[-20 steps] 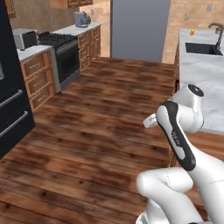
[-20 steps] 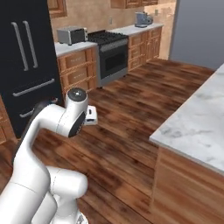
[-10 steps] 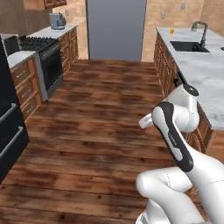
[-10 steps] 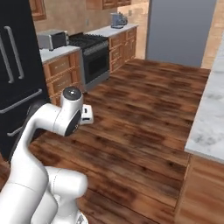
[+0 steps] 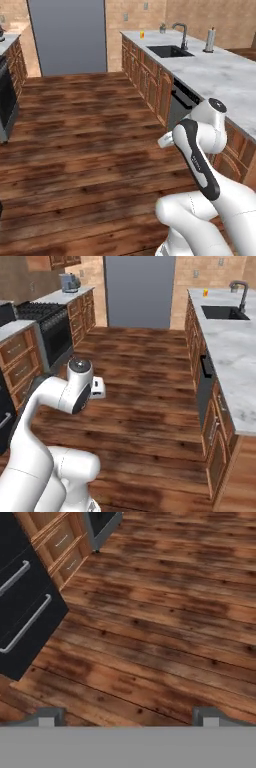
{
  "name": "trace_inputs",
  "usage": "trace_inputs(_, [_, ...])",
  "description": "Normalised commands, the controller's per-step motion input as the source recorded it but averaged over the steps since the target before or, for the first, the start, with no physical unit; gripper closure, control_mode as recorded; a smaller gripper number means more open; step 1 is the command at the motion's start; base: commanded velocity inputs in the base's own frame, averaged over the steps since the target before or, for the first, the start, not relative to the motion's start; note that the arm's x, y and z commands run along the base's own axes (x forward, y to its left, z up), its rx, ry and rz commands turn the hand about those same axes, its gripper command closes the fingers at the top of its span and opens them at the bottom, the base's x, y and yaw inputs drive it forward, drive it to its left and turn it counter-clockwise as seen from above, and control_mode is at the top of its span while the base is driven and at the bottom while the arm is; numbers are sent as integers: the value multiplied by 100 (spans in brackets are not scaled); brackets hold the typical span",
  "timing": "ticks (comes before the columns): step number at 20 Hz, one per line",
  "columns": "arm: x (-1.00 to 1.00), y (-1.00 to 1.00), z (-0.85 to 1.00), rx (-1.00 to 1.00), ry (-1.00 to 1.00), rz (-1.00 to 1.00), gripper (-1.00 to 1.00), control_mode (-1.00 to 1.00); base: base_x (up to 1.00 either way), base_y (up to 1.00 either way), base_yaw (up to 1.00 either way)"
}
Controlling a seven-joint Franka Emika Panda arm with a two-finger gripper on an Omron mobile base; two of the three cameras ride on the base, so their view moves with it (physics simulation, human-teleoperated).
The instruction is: Place the pitcher and cup on the dining counter for serving.
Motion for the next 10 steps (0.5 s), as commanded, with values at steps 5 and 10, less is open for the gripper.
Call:
trace_inputs(5, [0, 0, 0, 0, 0, 0, -100, 100, 100, 72, -38])
trace_inputs(10, [0, 0, 0, 0, 0, 0, -100, 100, 100, 60, -34])
